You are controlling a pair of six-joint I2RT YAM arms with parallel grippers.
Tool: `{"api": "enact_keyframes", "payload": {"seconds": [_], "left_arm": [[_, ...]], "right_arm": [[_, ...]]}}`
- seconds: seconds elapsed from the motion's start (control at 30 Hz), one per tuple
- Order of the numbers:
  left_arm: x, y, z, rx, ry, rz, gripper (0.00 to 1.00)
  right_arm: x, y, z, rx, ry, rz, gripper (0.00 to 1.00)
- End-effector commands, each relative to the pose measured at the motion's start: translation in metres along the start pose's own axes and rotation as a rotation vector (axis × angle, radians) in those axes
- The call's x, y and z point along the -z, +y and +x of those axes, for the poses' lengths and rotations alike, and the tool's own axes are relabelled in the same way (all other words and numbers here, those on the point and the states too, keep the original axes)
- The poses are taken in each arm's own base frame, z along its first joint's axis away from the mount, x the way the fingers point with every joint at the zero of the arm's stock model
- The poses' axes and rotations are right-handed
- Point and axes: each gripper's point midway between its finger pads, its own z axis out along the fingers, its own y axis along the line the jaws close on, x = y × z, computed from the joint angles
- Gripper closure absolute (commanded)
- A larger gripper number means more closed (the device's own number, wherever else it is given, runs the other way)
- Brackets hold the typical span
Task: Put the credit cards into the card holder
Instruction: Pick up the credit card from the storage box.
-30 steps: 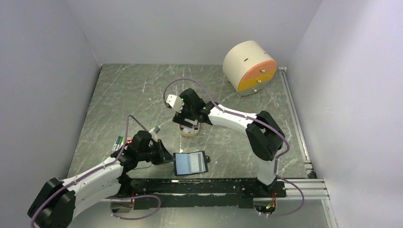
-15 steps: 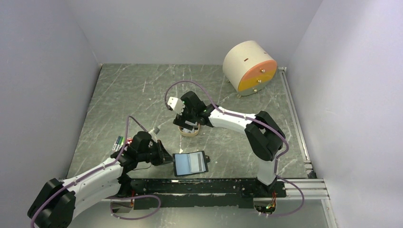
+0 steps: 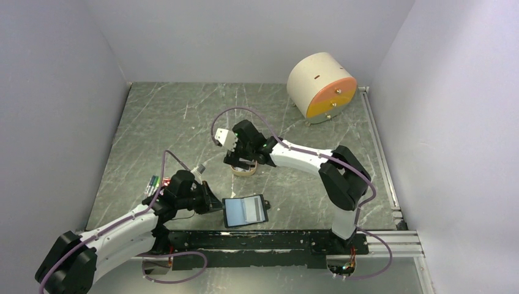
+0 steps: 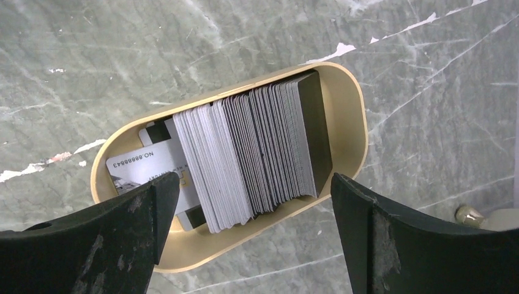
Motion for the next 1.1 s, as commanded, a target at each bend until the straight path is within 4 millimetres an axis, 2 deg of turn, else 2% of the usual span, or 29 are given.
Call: {"api": "enact_keyframes", "payload": {"seconds": [0.0,0.17,0.4,0.5,0.63,0.87,0.93,1.07], "left_arm": [[-0.001,-0.005,0.001,-0.015,0.007,0.029,0.91],[-0.003,-0.003,0.005,-0.022,0.039,0.018,0.91],[-0.002,-0.008,0.002,-0.021,0.024,0.029,0.91],[-0.003,-0.006,0.002,-0.019,0.027,0.025,0.91],[-0.005,-0.005,0.004,-0.012,0.036,0.033,0.91],[-0.005,-0.004,0.005,-0.009,0.036,0.032,0.91],[-0.004,-0.003,0.005,-0.007,0.034,0.029,0.91],[-0.004,-0.001,0.007,-0.004,0.032,0.031,0.91]], "right_arm": [[-0.008,0.005,0.011,0.070,0.059,0.019,0.02],[-0.011,0.002,0.010,0.096,0.054,0.033,0.02],[-0.023,0.012,0.017,0.142,0.086,0.009,0.03],[-0.027,0.004,0.022,0.148,0.113,0.063,0.04],[-0.026,-0.011,0.014,0.158,0.096,0.125,0.05],[-0.026,-0.040,0.004,0.164,0.083,0.170,0.19],[-0.035,-0.041,0.011,0.167,0.096,0.154,0.23],[-0.041,-0.049,0.012,0.156,0.092,0.130,0.38]]}}
